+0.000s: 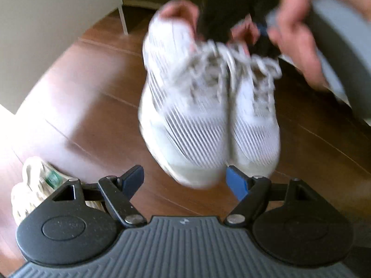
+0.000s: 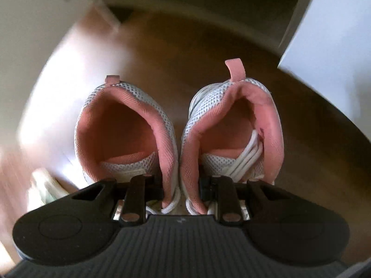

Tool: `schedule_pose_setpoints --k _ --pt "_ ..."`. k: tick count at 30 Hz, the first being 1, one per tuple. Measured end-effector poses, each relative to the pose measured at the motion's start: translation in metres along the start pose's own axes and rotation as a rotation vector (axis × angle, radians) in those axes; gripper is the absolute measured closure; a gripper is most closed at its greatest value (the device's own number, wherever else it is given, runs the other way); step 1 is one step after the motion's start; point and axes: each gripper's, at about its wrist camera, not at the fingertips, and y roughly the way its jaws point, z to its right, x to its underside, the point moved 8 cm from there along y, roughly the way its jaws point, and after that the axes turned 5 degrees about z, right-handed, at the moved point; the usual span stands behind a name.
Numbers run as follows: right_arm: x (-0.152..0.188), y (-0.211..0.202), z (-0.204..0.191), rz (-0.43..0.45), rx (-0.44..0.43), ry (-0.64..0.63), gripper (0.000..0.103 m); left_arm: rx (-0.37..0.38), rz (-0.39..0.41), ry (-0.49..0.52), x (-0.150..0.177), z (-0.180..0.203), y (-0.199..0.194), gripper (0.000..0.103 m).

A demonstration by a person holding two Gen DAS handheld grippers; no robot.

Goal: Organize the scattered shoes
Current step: 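Lift the pink-lined sneakers with the right tool into the cabinet, then lower the pink-lined sneakers onto the middle shelf and open the right tool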

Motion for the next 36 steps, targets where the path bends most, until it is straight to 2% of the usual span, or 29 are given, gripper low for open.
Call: schedule_pose_setpoints --k 5,9,12,15,19,21,23,24,27,29,33,34,35,36 --pt "-0.071 -0.015 -0.031 0.193 0.037 0.139 0.081 0.014 0.056 0.074 -0.034 -0.016 0.009 0.023" --pt "-0.123 -0.001 -0.036 0.277 0.106 0.229 0.081 0.029 0.106 0.172 -0.061 -0.021 0.043 0.023" --pt "-0.146 0.015 -0.034 0.303 0.117 0.267 0.080 0.054 0.111 0.200 -0.075 -0.020 0.084 0.023" --pt "-0.166 0.035 -0.036 0.321 0.100 0.250 0.079 0.092 0.097 0.149 -0.085 -0.017 0.117 0.024" --pt "-0.179 0.040 -0.051 0.336 0.139 0.148 0.076 0.094 0.122 0.118 -0.103 -0.016 0.139 0.024" --pt "-0.183 0.040 -0.061 0.351 0.163 0.074 0.067 0.124 0.148 0.077 -0.114 -0.022 0.147 0.024" --pt "-0.188 0.044 -0.073 0.361 0.184 -0.022 0.034 0.145 0.160 0.107 -0.117 -0.023 0.149 0.024" --pt "-0.189 0.042 -0.071 0.365 0.185 -0.034 0.028 0.138 0.174 0.147 -0.119 -0.021 0.150 0.024" --pt "-0.193 0.038 -0.066 0.379 0.185 -0.069 0.025 0.137 0.195 0.236 -0.122 -0.018 0.148 0.024" --pt "-0.196 0.035 -0.063 0.389 0.185 -0.092 0.030 0.152 0.184 0.292 -0.123 -0.014 0.149 0.024" --pt "-0.201 0.028 -0.057 0.407 0.185 -0.139 0.055 0.141 0.180 0.355 -0.120 -0.009 0.154 0.024" --pt "-0.202 0.027 -0.056 0.412 0.185 -0.151 0.072 0.135 0.185 0.356 -0.118 -0.010 0.153 0.024" --pt "-0.204 0.025 -0.054 0.416 0.182 -0.154 0.076 0.128 0.197 0.356 -0.116 -0.010 0.152 0.021" --pt "-0.210 0.019 -0.048 0.420 0.156 -0.094 0.077 0.126 0.201 0.360 -0.114 -0.010 0.152 0.021"
